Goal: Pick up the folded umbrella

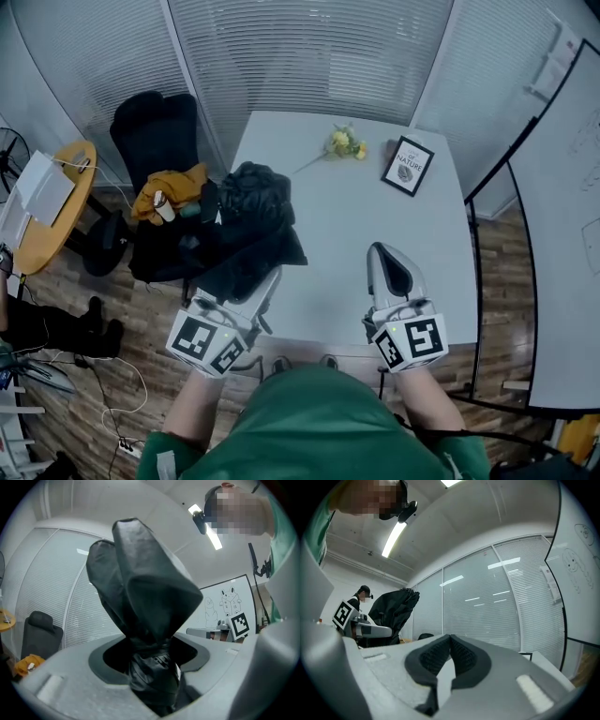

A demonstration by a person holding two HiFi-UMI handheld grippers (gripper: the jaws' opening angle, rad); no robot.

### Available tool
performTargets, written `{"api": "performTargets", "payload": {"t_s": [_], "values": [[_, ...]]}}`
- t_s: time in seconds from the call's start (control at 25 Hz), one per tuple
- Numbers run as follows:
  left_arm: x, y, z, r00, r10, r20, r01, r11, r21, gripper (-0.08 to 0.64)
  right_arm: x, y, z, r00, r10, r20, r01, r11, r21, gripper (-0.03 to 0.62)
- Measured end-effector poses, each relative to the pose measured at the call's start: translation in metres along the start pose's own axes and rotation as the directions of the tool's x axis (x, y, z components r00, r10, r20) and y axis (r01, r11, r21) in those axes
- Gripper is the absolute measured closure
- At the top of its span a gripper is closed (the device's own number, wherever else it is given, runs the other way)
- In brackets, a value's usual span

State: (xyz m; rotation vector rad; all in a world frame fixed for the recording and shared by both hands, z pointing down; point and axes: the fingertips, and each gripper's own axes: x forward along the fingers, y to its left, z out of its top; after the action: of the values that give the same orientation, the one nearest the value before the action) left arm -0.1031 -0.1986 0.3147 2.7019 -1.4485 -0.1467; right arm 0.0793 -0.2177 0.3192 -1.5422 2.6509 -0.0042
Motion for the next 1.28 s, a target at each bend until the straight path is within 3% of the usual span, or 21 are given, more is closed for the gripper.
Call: {"api": "performTargets", "payload": {"t_s": [0.24,1.0,1.28], "values": [[-0.004,0.003,0.000,1.000,0.023,0.002,-0.023,1.000,-0.010,0.287,-0.003,0.007,0.001,0.999,0.034,0.010,-0.034,0.999,-0.015,0.589],[0.001,0.012,-0.010,0.999,0.030,-0.016,-0.031,0.997,-0.067,0.287,-0.002,-0.001,-0.009,1.000,0.008,-0.005,-0.008,0.999,-0.053,0.589],[0.001,0.010,-0.008,1.000,0.017,-0.012,-0.017,0.998,-0.058,0.287,-0.003,0.003,-0.006,1.000,0.004,0.006,-0.003,0.994,-0.108,0.589]]}}
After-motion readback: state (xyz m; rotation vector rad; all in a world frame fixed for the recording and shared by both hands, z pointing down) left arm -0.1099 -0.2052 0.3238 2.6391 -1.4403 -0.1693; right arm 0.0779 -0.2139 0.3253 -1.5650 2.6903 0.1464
